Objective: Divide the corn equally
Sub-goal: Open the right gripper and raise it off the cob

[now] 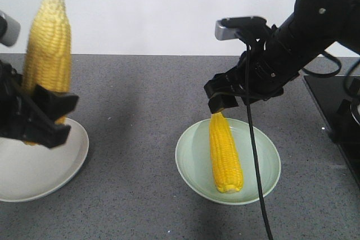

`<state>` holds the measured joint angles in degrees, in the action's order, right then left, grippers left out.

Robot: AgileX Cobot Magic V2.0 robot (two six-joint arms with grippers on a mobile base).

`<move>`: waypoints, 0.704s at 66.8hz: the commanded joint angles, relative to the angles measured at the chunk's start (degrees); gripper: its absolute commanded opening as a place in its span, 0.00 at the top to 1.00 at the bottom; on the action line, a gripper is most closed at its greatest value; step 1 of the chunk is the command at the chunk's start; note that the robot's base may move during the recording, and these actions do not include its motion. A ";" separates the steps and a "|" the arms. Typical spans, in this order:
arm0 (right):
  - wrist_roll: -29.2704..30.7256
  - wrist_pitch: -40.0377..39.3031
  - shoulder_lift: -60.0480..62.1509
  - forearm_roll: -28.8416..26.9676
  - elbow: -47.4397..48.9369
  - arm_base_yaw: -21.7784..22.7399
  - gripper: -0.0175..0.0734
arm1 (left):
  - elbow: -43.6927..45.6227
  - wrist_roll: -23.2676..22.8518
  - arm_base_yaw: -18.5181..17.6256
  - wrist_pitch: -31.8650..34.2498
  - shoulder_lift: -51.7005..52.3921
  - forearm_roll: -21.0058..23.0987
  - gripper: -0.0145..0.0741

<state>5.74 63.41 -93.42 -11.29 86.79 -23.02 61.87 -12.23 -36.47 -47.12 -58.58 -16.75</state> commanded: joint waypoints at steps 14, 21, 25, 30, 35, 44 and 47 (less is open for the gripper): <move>-2.55 -8.84 16.60 8.54 -10.35 -9.06 0.30 | 7.72 4.29 8.14 -7.63 -5.39 -1.67 0.55; -2.55 -8.73 19.92 8.82 -13.77 -9.39 0.32 | 8.26 4.35 12.29 -9.21 -7.74 -1.67 0.55; -2.55 -8.73 21.40 8.82 -15.60 -9.35 0.32 | 8.34 4.35 14.54 -9.67 -9.39 -1.51 0.55; -2.55 -8.45 23.13 8.82 -17.30 -9.35 0.33 | 8.34 4.39 17.48 -10.12 -11.87 -0.15 0.55; -2.55 -8.45 24.26 8.97 -18.31 -9.35 0.34 | 8.34 4.41 20.00 -10.35 -14.57 1.23 0.55; -2.55 -8.22 24.93 9.11 -18.94 -9.35 0.35 | 8.34 4.59 22.61 -10.41 -20.05 3.69 0.55; -2.55 -8.22 24.97 9.11 -18.94 -9.35 0.36 | 8.34 4.59 22.99 -10.41 -21.40 4.08 0.55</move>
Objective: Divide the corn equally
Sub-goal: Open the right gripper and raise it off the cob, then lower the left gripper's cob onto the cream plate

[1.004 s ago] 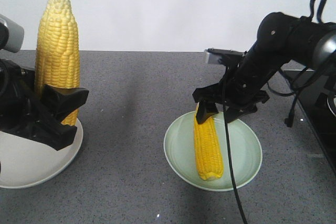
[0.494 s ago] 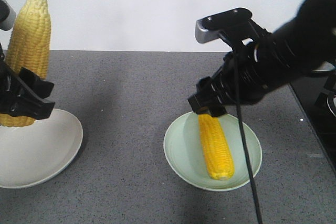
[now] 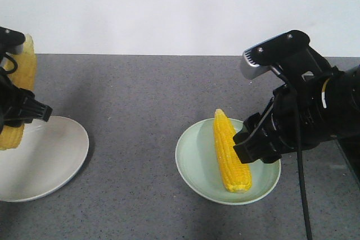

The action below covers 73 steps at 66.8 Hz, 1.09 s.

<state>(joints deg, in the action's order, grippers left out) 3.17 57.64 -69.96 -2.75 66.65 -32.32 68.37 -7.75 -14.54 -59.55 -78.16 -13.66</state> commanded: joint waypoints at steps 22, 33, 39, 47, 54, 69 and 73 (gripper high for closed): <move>0.03 -2.33 1.52 0.38 1.20 -0.05 0.36 | 1.85 0.05 1.50 1.22 -10.09 1.17 0.55; 0.03 -2.33 1.52 0.38 1.20 -0.05 0.36 | 1.85 0.05 1.50 1.68 -12.70 1.11 0.55; 0.03 -2.33 1.52 0.38 1.20 -0.05 0.36 | 1.85 0.05 1.50 1.08 -14.10 1.17 0.55; 0.03 -2.33 1.52 0.38 1.20 -0.05 0.36 | 1.80 0.05 1.50 -0.54 -15.67 1.17 0.55; 0.03 -2.33 1.52 0.38 1.20 -0.05 0.36 | 1.74 0.05 1.50 -0.62 -15.98 1.17 0.51; 0.03 -2.33 1.52 0.38 1.20 -0.05 0.36 | 1.74 0.05 1.50 -1.64 -16.33 1.17 0.32; 0.03 -2.33 1.52 0.38 1.20 -0.05 0.36 | 1.74 0.05 1.50 -1.69 -16.33 1.17 0.28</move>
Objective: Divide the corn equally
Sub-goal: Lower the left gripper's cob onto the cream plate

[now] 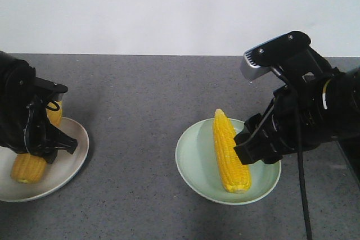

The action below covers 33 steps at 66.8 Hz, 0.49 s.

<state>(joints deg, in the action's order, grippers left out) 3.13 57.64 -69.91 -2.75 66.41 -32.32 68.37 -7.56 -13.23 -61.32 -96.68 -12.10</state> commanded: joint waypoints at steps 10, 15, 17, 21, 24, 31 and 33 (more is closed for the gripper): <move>0.07 -2.33 1.46 0.38 1.44 -0.05 0.36 | 1.74 1.76 0.02 0.63 3.35 -0.29 0.24; 0.07 -2.33 1.46 0.38 1.44 -0.05 0.36 | 1.74 2.94 0.02 0.63 5.19 0.36 0.24; 0.07 -2.33 1.46 0.38 1.44 -0.05 0.36 | 1.74 2.94 0.02 0.78 6.14 0.70 0.24; 0.07 -2.33 1.46 0.43 1.44 -0.05 0.36 | 1.74 2.94 0.02 1.07 8.34 1.74 0.24; 0.07 -2.33 1.46 0.43 1.44 -0.05 0.36 | 1.74 3.01 0.02 1.84 10.29 2.99 0.24; 0.07 -2.33 1.46 0.38 1.44 -0.05 0.36 | 1.57 7.56 0.00 4.04 15.40 7.93 0.25; 0.07 -2.33 1.46 0.38 1.44 -0.05 0.36 | 1.20 9.35 0.00 5.23 16.64 10.26 0.25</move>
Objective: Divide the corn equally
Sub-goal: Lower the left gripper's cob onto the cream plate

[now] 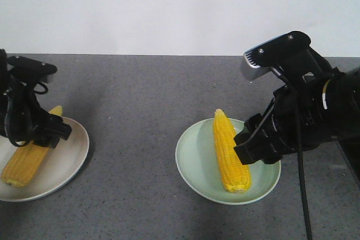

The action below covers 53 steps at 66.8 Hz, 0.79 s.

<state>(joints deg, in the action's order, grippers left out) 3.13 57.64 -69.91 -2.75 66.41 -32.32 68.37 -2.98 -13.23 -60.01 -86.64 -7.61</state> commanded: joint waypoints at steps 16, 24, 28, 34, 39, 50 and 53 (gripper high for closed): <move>0.07 -2.33 1.46 0.38 1.44 -0.05 0.36 | -7.21 21.32 0.00 14.85 20.98 24.69 0.25; 0.07 -2.33 1.46 0.38 1.44 -0.05 0.36 | -11.17 27.31 0.00 17.13 26.47 31.24 0.25; 0.07 -2.33 1.46 0.38 1.44 -0.05 0.36 | -12.80 30.28 0.00 17.35 29.17 34.07 0.25; 0.07 -2.33 1.46 0.17 1.44 -0.05 0.36 | -15.36 34.45 0.00 17.29 33.30 38.34 0.25; 0.07 -2.33 1.46 -0.57 1.44 -0.05 0.36 | -17.22 36.54 0.00 17.35 36.07 41.11 0.25; 0.21 -2.33 1.46 -1.18 1.44 -0.05 0.36 | -20.50 37.00 0.00 18.18 40.89 43.54 0.25; 0.34 -2.19 1.46 -1.06 1.44 -0.05 0.37 | -21.09 36.88 0.00 18.61 41.57 43.54 0.26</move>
<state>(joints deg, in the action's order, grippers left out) 3.13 57.64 -69.91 -3.72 66.41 -32.32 47.09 33.63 -13.23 -45.64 -46.87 33.08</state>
